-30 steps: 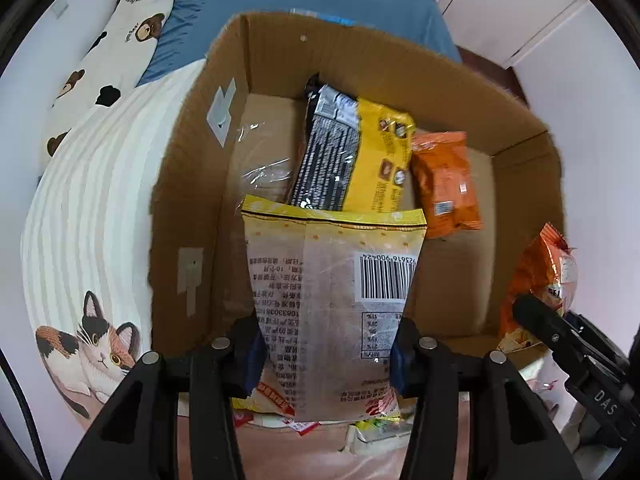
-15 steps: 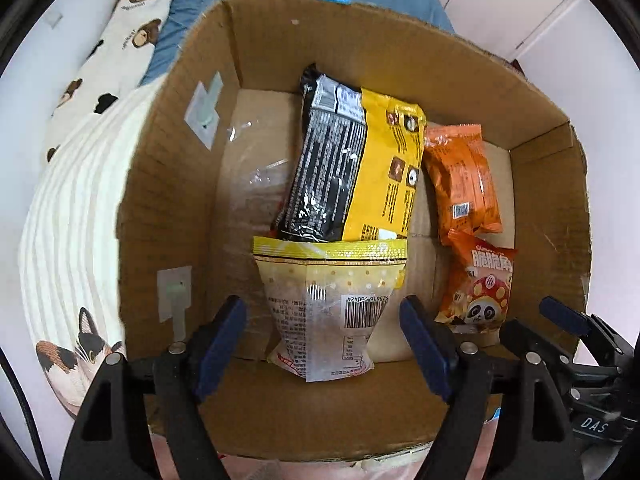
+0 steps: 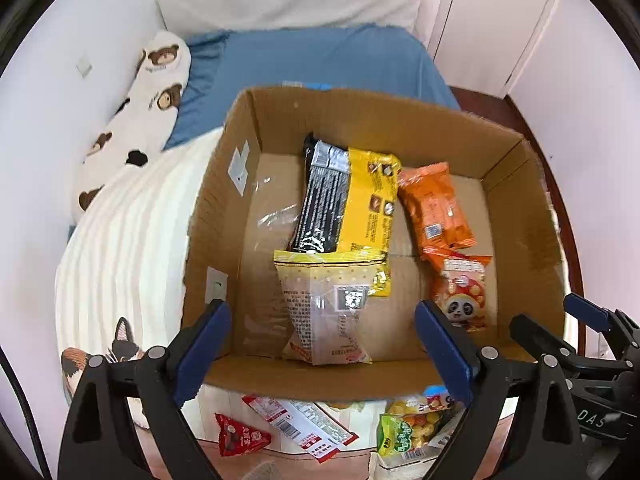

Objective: Organize snacks
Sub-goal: 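Withdraw both tools from the box toward the remaining snacks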

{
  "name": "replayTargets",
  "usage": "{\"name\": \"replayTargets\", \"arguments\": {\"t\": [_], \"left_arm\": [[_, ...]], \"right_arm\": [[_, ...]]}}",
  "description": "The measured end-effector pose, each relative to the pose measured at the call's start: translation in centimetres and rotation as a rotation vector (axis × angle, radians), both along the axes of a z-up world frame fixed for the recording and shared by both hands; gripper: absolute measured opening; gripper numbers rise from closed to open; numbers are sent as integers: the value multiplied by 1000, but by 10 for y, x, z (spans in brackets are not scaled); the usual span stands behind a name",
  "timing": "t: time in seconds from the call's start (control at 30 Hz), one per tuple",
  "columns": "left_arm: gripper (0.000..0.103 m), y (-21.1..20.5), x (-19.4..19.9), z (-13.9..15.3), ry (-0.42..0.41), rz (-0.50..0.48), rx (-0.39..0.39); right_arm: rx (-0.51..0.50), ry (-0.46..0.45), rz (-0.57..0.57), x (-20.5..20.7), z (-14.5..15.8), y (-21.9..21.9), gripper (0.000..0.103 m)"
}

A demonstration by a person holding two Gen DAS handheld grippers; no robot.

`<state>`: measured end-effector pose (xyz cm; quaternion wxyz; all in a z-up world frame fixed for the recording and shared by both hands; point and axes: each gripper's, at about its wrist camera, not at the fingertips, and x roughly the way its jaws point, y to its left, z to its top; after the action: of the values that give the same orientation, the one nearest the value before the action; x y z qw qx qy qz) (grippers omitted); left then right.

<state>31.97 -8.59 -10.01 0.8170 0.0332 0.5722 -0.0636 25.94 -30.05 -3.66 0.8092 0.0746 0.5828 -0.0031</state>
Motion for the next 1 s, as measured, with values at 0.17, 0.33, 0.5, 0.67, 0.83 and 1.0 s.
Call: {"name": "replayTargets", "arguments": {"t": [0.17, 0.33, 0.5, 0.67, 0.83, 1.0], "left_arm": [[94, -3, -21, 23, -48, -15, -37], [94, -7, -42, 44, -102, -31, -69], [94, -3, -64, 56, -108, -25, -109], [94, 8, -80, 52, -92, 7, -126], [94, 31, -89, 0, 59, 86, -145], [94, 49, -94, -74, 258, 214, -225]], "right_arm": [[-17, -66, -11, -22, 27, -3, 99], [-36, -118, -13, -44, 51, -2, 99], [-12, -150, -37, -65, 65, -4, 99], [50, -108, -77, -88, 53, -11, 99], [127, 30, -162, -112, -1, -27, 99], [233, 162, -288, -137, -64, -51, 99]]}}
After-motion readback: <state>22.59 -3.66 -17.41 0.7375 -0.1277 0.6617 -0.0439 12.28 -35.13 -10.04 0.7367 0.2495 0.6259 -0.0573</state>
